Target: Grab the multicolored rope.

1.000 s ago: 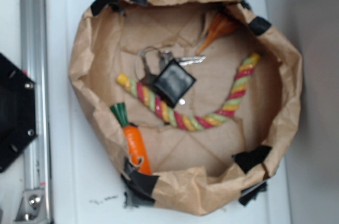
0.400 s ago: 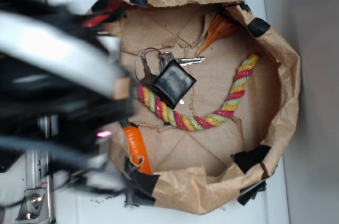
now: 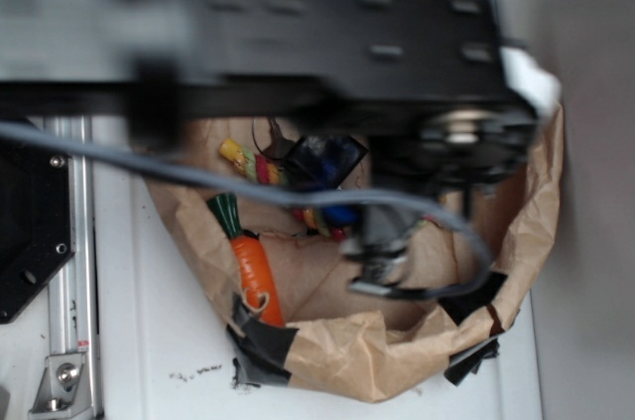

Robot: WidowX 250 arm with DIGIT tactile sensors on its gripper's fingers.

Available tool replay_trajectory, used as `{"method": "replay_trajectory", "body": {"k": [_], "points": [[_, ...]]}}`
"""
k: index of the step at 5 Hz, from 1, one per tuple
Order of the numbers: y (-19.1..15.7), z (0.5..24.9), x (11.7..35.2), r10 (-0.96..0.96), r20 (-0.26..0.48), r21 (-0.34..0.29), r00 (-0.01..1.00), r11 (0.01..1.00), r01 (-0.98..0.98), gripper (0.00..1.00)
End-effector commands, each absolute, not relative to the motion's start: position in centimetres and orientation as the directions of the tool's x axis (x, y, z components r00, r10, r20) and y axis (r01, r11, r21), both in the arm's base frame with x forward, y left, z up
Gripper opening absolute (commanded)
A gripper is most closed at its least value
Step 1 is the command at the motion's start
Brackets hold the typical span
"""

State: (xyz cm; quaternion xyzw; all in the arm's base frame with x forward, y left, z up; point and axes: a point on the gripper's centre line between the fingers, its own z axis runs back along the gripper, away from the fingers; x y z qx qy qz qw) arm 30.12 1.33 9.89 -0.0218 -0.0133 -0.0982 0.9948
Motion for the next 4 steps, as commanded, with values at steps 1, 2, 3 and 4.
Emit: {"method": "replay_trajectory", "body": {"k": [1, 2, 3, 4], "points": [[-4.1, 2.9, 29.0, -0.214, -0.097, -0.057, 0.972, 0.976, 0.209, 1.00], [-4.9, 0.4, 28.2, -0.222, -0.147, -0.048, 0.964, 0.975, 0.217, 0.98], [-4.4, 0.7, 28.4, -0.184, -0.137, -0.026, 0.973, 0.983, 0.182, 0.00], [-3.5, 1.9, 28.4, -0.165, -0.111, -0.058, 0.980, 0.986, 0.159, 0.00]]}}
